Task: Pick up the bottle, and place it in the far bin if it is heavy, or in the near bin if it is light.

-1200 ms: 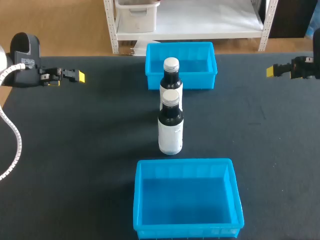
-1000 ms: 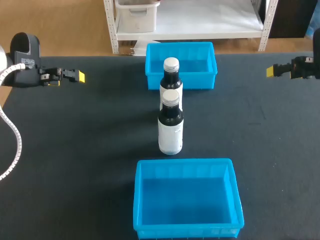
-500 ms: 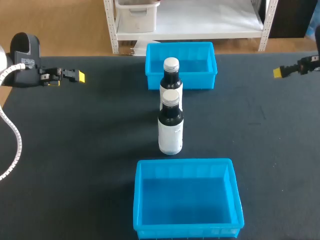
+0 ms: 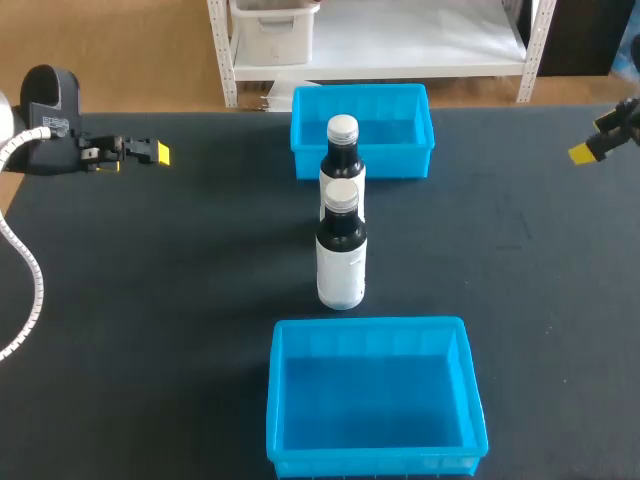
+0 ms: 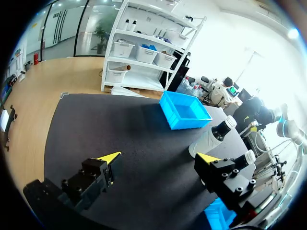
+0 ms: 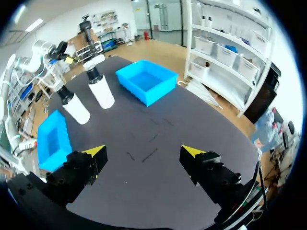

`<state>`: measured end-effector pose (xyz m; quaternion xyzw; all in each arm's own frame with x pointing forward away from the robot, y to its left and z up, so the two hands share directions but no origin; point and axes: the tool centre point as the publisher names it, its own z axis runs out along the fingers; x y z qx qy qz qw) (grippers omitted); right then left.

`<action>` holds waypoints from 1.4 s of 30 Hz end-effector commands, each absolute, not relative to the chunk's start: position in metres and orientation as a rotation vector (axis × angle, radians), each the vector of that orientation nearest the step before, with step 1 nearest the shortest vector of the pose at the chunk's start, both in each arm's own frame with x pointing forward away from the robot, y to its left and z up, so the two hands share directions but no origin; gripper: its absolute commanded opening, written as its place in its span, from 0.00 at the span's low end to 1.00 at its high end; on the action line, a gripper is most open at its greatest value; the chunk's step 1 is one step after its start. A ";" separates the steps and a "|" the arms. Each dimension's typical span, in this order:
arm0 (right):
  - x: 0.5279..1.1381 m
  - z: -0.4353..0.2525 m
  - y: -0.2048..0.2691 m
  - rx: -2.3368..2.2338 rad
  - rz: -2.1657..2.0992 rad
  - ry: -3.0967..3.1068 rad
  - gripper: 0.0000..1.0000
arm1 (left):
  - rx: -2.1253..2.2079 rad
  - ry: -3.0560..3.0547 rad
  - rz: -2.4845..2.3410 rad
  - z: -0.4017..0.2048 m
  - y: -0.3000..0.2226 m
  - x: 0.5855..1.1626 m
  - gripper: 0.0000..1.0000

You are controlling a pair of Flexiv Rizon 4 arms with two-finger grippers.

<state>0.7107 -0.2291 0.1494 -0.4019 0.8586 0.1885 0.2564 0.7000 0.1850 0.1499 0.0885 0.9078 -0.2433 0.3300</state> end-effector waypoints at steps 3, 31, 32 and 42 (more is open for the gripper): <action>0.713 0.154 -0.214 -1.527 0.790 2.111 1.00 | 0.231 2.374 -0.636 0.150 0.185 0.700 1.00; 0.645 0.123 -0.059 -1.535 0.738 1.902 1.00 | 0.231 2.374 -0.636 0.150 0.185 0.700 1.00; 0.645 0.122 -0.055 -1.541 0.755 1.893 1.00 | 0.231 2.374 -0.636 0.150 0.185 0.700 1.00; 0.640 0.119 -0.014 -1.616 0.838 1.834 1.00 | 0.231 2.374 -0.636 0.150 0.185 0.700 1.00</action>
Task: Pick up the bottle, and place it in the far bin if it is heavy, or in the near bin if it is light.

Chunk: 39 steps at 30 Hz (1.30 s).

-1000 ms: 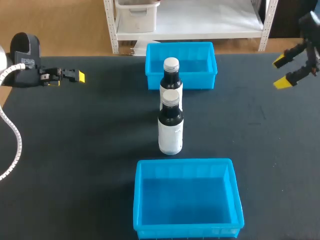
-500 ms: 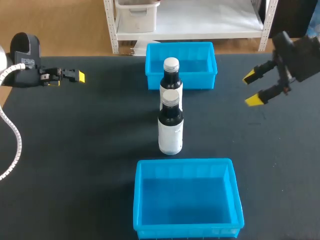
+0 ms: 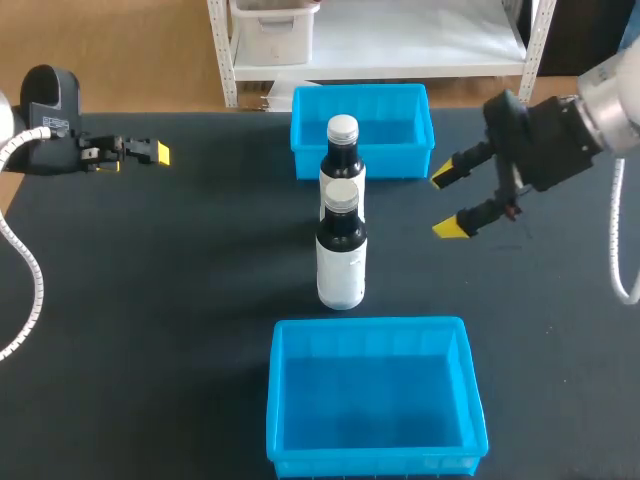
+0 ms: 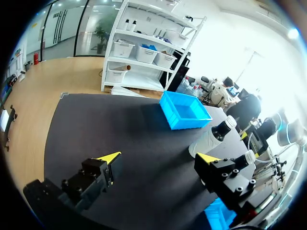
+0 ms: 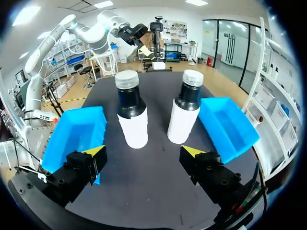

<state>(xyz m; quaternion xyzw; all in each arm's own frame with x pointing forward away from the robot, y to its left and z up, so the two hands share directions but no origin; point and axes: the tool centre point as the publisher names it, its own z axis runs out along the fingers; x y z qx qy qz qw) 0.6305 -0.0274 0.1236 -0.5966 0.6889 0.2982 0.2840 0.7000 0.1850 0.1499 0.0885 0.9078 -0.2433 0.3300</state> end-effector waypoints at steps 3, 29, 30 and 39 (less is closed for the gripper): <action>0.638 0.120 0.000 -1.622 0.858 1.822 1.00 | 0.231 2.374 -0.636 0.150 0.185 0.700 1.00; 0.617 0.122 0.076 -1.610 0.956 1.776 1.00 | 0.231 2.374 -0.636 0.150 0.185 0.700 1.00; 0.617 0.122 0.079 -1.610 0.961 1.774 1.00 | 0.231 2.374 -0.636 0.150 0.185 0.700 1.00; 0.615 0.120 0.094 -1.618 0.973 1.754 1.00 | 0.231 2.374 -0.636 0.150 0.185 0.700 1.00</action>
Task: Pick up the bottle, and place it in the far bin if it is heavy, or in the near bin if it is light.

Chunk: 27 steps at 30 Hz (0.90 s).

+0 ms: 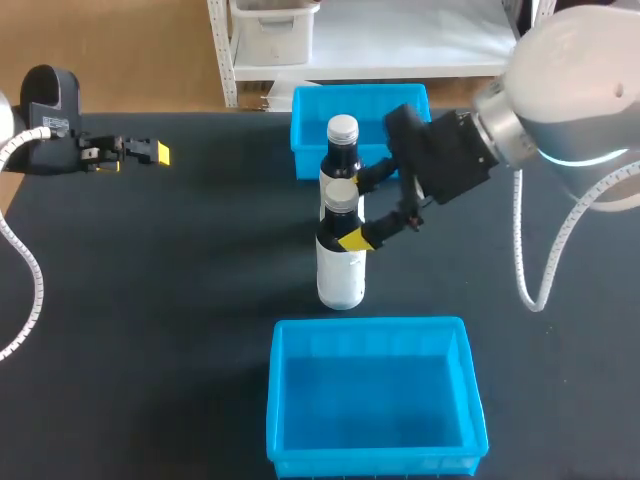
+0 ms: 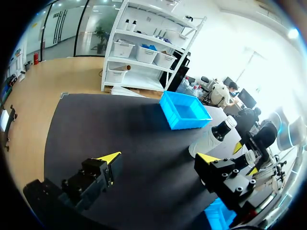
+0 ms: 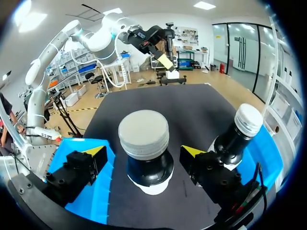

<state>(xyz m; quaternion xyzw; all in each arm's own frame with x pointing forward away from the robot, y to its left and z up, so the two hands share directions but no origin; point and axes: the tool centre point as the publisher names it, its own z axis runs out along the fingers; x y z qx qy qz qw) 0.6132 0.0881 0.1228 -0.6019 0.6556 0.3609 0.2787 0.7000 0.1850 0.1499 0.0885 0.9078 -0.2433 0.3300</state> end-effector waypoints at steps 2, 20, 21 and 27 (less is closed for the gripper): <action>0.614 0.121 0.096 -1.619 0.975 1.752 1.00 | 0.231 2.374 -0.636 0.150 0.185 0.700 1.00; 0.612 0.119 0.101 -1.609 0.994 1.752 0.65 | 0.231 2.374 -0.636 0.150 0.185 0.700 1.00; 0.612 0.119 0.101 -1.610 0.995 1.752 0.66 | 0.231 2.374 -0.636 0.150 0.185 0.700 1.00; 0.611 0.119 0.102 -1.612 0.996 1.746 0.49 | 0.231 2.374 -0.636 0.150 0.185 0.700 1.00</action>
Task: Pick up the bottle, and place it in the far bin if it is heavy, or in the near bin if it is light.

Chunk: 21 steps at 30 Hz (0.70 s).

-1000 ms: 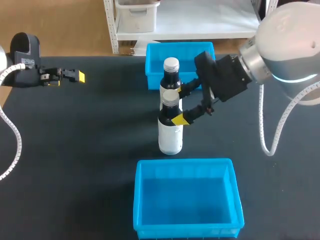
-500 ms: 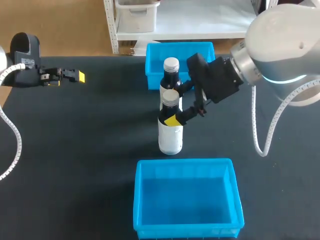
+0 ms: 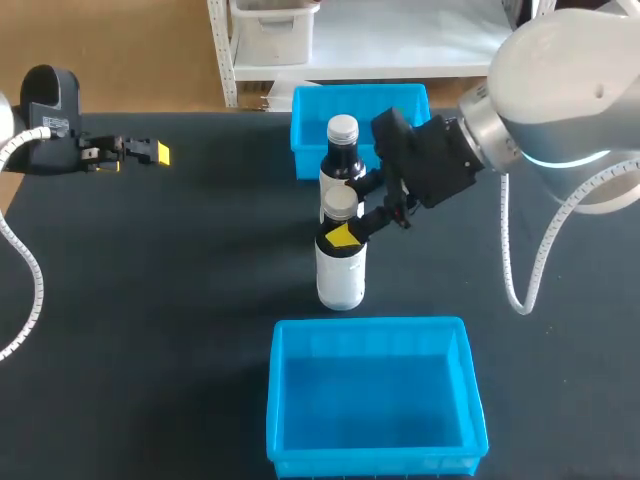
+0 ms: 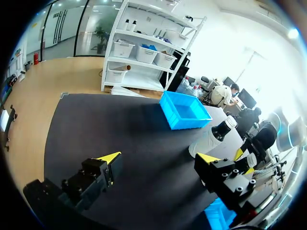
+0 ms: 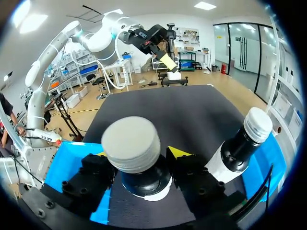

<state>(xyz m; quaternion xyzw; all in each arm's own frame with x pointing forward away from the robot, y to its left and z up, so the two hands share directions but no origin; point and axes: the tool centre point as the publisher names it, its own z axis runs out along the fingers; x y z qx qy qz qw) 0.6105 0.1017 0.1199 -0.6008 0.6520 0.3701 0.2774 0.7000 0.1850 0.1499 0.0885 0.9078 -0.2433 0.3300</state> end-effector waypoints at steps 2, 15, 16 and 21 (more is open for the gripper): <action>0.611 0.120 0.102 -1.610 0.995 1.745 0.49 | 0.231 2.374 -0.636 0.150 0.185 0.700 1.00; 0.626 0.134 0.072 -1.564 0.930 1.777 0.47 | 0.231 2.374 -0.636 0.150 0.185 0.700 1.00; 0.627 0.136 0.068 -1.557 0.923 1.782 0.46 | 0.231 2.374 -0.636 0.150 0.185 0.700 1.00; 0.635 0.140 0.048 -1.518 0.888 1.815 0.45 | 0.231 2.374 -0.636 0.150 0.185 0.700 1.00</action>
